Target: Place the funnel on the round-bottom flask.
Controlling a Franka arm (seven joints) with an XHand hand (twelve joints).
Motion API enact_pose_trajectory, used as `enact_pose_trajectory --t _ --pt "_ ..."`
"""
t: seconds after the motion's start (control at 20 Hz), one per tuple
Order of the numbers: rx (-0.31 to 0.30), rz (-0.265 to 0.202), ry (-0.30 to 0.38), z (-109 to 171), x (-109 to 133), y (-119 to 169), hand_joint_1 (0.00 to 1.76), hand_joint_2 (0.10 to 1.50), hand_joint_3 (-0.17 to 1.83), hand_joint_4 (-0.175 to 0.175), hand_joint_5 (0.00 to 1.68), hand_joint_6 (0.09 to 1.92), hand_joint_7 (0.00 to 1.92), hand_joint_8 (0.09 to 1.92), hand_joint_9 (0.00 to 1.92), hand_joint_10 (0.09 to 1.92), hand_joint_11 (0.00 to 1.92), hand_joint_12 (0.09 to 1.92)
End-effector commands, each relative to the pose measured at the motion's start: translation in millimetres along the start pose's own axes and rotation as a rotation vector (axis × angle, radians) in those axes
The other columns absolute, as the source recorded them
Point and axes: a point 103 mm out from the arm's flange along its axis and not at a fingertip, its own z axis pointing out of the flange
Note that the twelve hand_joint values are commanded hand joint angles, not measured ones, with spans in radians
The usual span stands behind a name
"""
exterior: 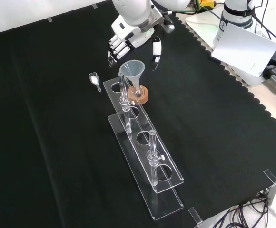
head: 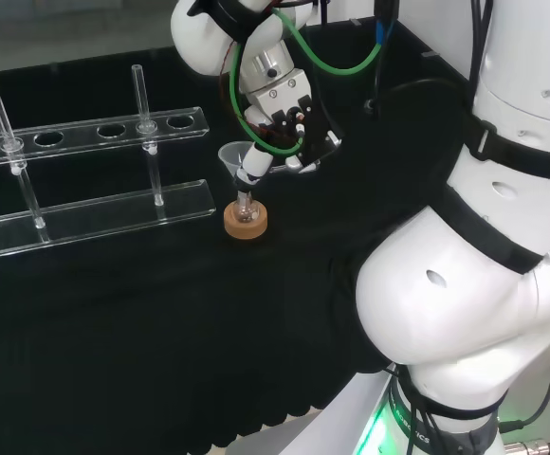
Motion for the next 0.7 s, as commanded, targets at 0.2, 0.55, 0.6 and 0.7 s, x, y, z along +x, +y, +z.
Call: enact_pose_trajectory --t 0.2,0.55,0.6,0.7 --pt "-0.167 0.000 0.159 -19 -39 -41 0.43 0.69 0.21 -0.036 0.20 0.09 0.03 0.65 0.23 0.77 0.19 1.48" --pt "-0.196 0.015 0.267 -27 -74 -45 0.43 0.69 0.20 -0.037 0.22 0.09 0.05 0.67 0.27 0.77 0.21 1.48" --pt "-0.197 0.016 0.277 -27 -77 -44 0.43 0.70 0.20 -0.037 0.22 0.09 0.05 0.68 0.27 0.77 0.22 1.48" --pt "-0.195 0.014 0.295 -26 -84 -40 0.43 0.70 0.20 -0.037 0.22 0.09 0.05 0.68 0.28 0.76 0.22 1.48"
